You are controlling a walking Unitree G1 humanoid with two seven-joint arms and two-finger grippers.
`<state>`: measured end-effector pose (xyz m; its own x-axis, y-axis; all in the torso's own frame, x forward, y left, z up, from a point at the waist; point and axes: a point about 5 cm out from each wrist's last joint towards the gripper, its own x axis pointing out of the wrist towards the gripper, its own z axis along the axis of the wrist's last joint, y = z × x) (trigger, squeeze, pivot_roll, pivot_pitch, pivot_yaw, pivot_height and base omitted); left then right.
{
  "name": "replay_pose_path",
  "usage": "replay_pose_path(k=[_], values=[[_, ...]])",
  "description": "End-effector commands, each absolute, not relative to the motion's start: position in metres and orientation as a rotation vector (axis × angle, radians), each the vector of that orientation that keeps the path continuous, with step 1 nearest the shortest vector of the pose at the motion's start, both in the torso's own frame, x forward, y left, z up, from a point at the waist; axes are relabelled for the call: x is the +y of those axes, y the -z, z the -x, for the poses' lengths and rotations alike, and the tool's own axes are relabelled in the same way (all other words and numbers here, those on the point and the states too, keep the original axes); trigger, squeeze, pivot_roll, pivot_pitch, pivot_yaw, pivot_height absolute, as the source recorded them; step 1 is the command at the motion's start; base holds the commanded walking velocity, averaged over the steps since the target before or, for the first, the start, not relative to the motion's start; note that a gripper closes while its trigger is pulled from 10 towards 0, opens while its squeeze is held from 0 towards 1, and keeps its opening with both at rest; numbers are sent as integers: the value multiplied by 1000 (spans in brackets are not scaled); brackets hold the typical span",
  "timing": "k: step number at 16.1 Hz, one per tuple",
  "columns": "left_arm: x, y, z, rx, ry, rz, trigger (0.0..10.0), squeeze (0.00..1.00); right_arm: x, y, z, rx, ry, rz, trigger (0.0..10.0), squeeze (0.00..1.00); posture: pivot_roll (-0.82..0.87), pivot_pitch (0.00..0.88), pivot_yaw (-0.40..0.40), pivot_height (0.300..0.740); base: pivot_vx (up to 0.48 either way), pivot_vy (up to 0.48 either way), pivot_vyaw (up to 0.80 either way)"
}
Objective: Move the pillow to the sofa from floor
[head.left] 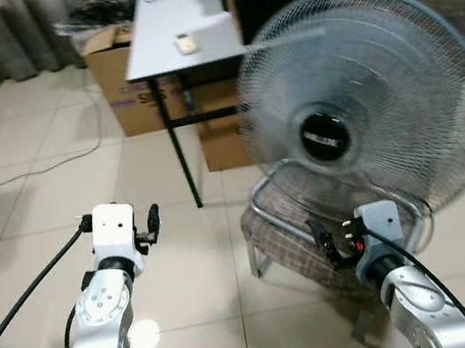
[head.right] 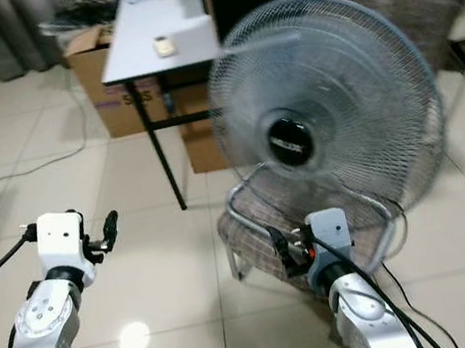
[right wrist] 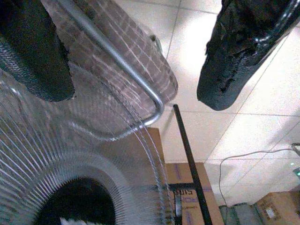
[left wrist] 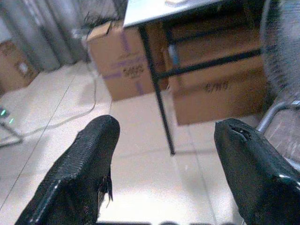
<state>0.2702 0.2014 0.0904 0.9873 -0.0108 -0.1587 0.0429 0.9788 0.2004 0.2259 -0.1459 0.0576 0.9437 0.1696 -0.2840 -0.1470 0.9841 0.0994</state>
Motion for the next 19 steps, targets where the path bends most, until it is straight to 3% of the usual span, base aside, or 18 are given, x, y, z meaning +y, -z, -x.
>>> replay_pose_path(k=[1, 8, 16, 19], values=[[196, -90, -267, 175, 57, -197, 10000, 0, -149, -62, -227, 272, -127, -65, 10000, 1000, -73, 0, 85, 740, 0, 0, 800], [182, -88, -252, 157, 100, -208, 10000, 0, -159, -58, -224, 300, -116, -28, 10000, 1000, -26, 0, 27, 740, 0, 0, 800], [187, -86, -247, 177, 76, -199, 10000, 0, -159, -57, -230, 314, -94, -55, 10000, 1000, -10, 0, 4, 740, 453, 0, 800], [185, -86, -247, 182, 91, -201, 10000, 0, -165, -57, -230, 311, -35, -71, 10000, 1000, -22, 0, 16, 740, 471, 0, 194]])
